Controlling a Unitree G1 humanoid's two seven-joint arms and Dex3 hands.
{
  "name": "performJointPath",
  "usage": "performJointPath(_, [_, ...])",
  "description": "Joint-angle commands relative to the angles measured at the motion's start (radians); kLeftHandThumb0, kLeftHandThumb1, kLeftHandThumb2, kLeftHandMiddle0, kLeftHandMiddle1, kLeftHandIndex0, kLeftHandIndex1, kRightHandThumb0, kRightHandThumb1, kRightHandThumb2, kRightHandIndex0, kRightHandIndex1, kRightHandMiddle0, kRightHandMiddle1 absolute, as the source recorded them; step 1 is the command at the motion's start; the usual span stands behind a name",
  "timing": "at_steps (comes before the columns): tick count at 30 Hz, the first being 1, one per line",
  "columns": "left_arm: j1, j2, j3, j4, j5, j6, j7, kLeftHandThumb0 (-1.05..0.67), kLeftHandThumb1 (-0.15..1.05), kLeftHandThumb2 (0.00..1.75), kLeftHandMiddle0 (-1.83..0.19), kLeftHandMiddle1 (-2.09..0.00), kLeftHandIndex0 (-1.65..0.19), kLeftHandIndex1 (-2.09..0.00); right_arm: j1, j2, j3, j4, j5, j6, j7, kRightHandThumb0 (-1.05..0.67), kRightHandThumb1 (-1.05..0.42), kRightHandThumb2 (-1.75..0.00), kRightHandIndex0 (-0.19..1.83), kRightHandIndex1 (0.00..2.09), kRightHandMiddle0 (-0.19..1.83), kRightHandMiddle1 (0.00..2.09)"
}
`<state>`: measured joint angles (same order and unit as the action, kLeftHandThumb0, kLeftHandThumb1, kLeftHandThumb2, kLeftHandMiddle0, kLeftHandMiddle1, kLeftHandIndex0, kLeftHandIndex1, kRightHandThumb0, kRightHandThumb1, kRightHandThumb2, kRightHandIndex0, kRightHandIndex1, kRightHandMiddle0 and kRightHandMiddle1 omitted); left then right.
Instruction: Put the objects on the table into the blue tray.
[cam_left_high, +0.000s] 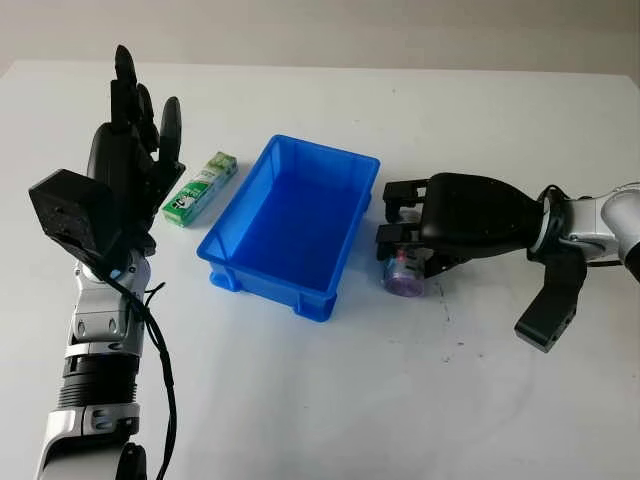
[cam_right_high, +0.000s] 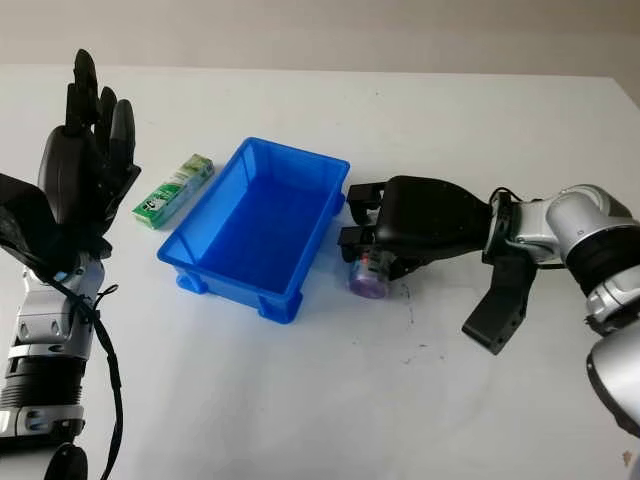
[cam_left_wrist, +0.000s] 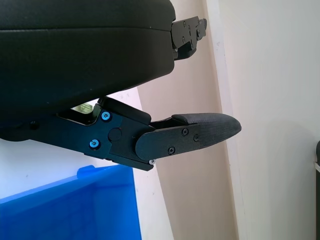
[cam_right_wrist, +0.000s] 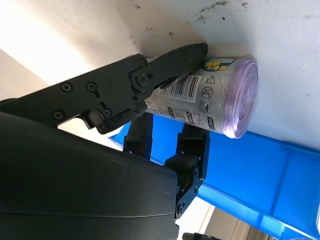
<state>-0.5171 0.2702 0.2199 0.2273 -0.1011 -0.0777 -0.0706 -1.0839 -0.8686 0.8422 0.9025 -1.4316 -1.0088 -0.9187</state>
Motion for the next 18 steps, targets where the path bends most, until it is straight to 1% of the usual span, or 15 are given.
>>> performJointPath(1, [0.005, 0.005, 0.003, -0.021, -0.003, 0.006, 0.001, -0.76, 1.05, 0.55, 0.19, -0.03, 0.19, 0.00, -0.003, 0.006, 0.029, 0.015, -0.014, 0.013, -0.009, -0.42, -0.90, -0.05, 0.46, 2.04, 0.45, 1.35])
performJointPath(2, [0.004, 0.003, 0.004, -0.021, -0.004, 0.006, 0.003, -0.75, 1.05, 0.55, 0.19, -0.03, 0.19, 0.00, -0.004, 0.008, 0.036, 0.021, -0.016, 0.016, -0.012, -0.43, -0.90, -0.05, 0.57, 2.07, 0.47, 1.42])
performJointPath(3, [0.004, 0.002, 0.005, -0.021, -0.004, 0.007, 0.005, -0.75, 1.05, 0.55, 0.19, -0.03, 0.19, 0.00, -0.005, 0.009, 0.042, 0.026, -0.017, 0.019, -0.016, -0.44, -0.91, -0.05, 0.70, 2.08, 0.48, 1.59])
performJointPath(4, [0.003, 0.002, 0.004, -0.019, -0.004, 0.006, 0.004, -0.75, 1.05, 0.55, 0.19, -0.03, 0.19, 0.00, -0.005, 0.010, 0.042, 0.036, -0.008, 0.017, 0.004, -0.45, -0.91, -0.05, 0.74, 2.09, 0.48, 1.66])
performJointPath(5, [0.003, 0.002, 0.004, -0.018, -0.004, 0.005, 0.003, -0.75, 1.05, 0.55, 0.19, -0.03, 0.19, 0.00, -0.005, 0.011, 0.042, 0.044, 0.000, 0.015, 0.019, -0.47, -0.97, -0.06, 0.85, 2.09, 0.50, 1.86])
performJointPath(6, [0.002, 0.002, 0.004, -0.016, -0.005, 0.003, 0.003, -0.75, 1.05, 0.55, 0.19, -0.03, 0.19, 0.00, -0.003, 0.009, 0.035, 0.046, 0.015, 0.017, 0.059, -0.49, -0.99, -0.06, 0.91, 2.09, 0.51, 1.97])
performJointPath(7, [0.001, 0.002, 0.005, -0.014, -0.005, 0.002, 0.002, -0.74, 1.05, 0.55, 0.19, -0.03, 0.19, 0.00, -0.001, 0.007, 0.029, 0.045, 0.028, 0.019, 0.089, -0.53, -1.03, -0.12, 1.00, 2.09, 0.64, 2.05])
performJointPath(9, [-0.001, 0.004, 0.004, -0.010, -0.004, -0.002, 0.001, -0.74, 1.05, 0.55, 0.19, -0.03, 0.19, 0.00, 0.005, 0.003, 0.011, 0.042, 0.066, 0.027, 0.172, -0.57, -1.04, -0.18, 1.09, 2.09, 0.78, 2.08])
performJointPath(11, [-0.003, 0.004, 0.004, -0.004, -0.004, -0.006, 0.000, -0.74, 1.05, 0.55, 0.19, -0.03, 0.19, 0.00, 0.015, 0.003, -0.016, 0.041, 0.119, 0.028, 0.244, -0.58, -1.05, -0.21, 1.13, 2.09, 0.81, 2.09])
performJointPath(15, [-0.007, 0.003, 0.004, 0.000, -0.005, -0.002, 0.001, -0.75, 1.05, 0.55, 0.19, -0.04, 0.19, 0.00, 0.032, 0.010, -0.092, 0.051, 0.268, 0.007, 0.372, -0.52, -1.05, -0.12, 1.12, 2.09, 0.85, 2.09])
performJointPath(18, [-0.008, 0.006, 0.003, 0.004, -0.007, -0.008, -0.007, -0.75, 1.05, 0.55, 0.19, -0.03, 0.19, 0.00, 0.037, 0.016, -0.157, 0.050, 0.363, 0.028, 0.429, -0.48, -1.05, -0.13, 1.10, 2.09, 0.90, 2.09])
